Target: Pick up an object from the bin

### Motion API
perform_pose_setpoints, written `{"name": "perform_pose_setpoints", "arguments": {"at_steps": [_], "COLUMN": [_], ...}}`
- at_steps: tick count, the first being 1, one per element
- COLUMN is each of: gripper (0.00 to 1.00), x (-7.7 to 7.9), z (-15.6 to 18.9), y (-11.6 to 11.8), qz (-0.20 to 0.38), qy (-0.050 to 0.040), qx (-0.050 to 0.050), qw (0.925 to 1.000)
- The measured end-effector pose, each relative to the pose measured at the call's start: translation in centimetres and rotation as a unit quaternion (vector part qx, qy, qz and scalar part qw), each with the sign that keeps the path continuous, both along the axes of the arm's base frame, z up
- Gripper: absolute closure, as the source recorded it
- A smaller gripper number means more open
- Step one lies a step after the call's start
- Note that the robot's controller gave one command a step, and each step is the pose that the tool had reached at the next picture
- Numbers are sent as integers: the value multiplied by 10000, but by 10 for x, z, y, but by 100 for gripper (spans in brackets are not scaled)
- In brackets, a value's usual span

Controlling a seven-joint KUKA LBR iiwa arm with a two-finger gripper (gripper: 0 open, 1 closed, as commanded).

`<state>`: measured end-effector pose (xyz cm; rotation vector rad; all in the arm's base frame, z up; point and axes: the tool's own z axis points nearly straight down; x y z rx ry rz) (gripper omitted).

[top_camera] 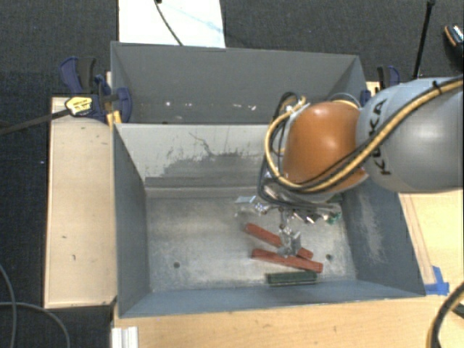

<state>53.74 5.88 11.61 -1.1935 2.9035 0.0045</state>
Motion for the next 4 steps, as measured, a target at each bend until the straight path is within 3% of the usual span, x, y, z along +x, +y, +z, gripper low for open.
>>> {"name": "perform_pose_setpoints", "arguments": {"at_steps": [1,2,3,4], "gripper": [0,0,0,100], "x": [48,8,34,34], "z": [-47,-21,-47,-46], "y": [7,-14,-17,-17], "qz": [32,-1522,-1364,-1353], "qy": [-4,1,-10,-11], "qx": [-11,-12,-9,-9], "qw": [10000,9883,9907,9908]}}
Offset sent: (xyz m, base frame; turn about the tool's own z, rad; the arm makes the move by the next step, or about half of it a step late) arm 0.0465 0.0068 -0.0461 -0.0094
